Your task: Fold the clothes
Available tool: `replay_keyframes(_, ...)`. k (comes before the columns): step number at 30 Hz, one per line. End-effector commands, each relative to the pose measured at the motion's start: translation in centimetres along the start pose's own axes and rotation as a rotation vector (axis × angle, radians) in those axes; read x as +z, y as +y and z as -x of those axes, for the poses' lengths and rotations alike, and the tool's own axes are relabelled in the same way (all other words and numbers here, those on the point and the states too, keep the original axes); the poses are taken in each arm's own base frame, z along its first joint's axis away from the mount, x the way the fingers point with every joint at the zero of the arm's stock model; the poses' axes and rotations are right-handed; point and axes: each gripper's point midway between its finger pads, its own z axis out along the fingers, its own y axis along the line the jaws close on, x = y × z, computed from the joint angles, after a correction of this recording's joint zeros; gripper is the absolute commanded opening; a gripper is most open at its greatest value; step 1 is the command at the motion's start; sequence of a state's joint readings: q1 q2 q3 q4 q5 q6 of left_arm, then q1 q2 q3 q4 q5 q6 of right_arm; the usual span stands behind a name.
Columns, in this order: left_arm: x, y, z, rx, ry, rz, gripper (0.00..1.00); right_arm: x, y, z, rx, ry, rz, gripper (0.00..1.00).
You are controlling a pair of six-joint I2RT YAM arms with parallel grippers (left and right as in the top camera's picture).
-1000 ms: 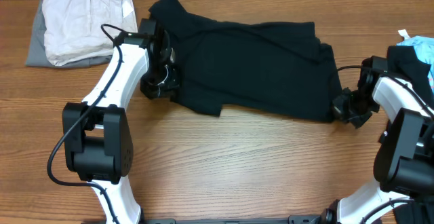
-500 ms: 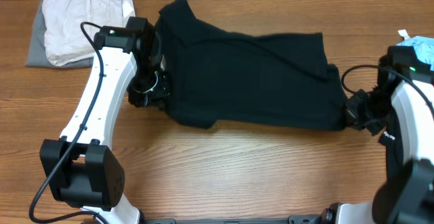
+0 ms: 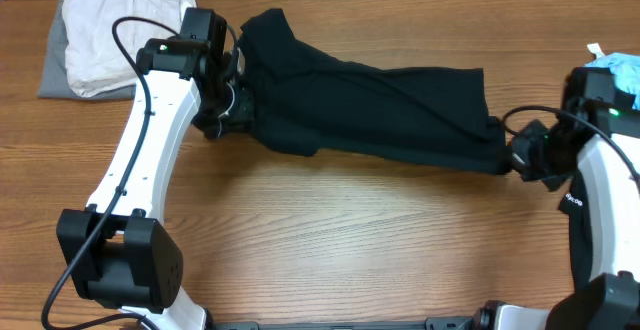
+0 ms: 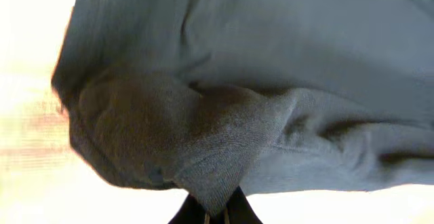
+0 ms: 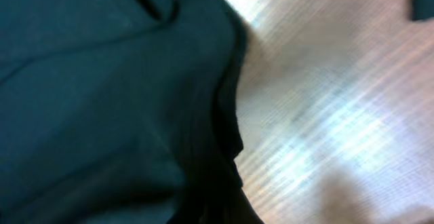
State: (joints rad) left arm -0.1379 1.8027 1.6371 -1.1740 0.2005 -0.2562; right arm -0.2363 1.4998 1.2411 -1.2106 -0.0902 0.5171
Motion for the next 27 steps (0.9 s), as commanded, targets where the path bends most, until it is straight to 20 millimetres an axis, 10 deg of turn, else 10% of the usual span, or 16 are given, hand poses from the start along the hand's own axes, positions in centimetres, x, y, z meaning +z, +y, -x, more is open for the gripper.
replay_keyframes(1, 0.7, 0.3, 1.2, -0.006, -0.023, 0.012, 0.04, 0.5, 2.6, -0.2, -0.063, -0.008, 0.030, 0.04)
replay_keyframes(27, 10.0, 1.2, 9.2, 0.026, -0.193, 0.031, 0.07, 7.8, 5.0, 8.8, -0.055, -0.307, -0.102, 0.04)
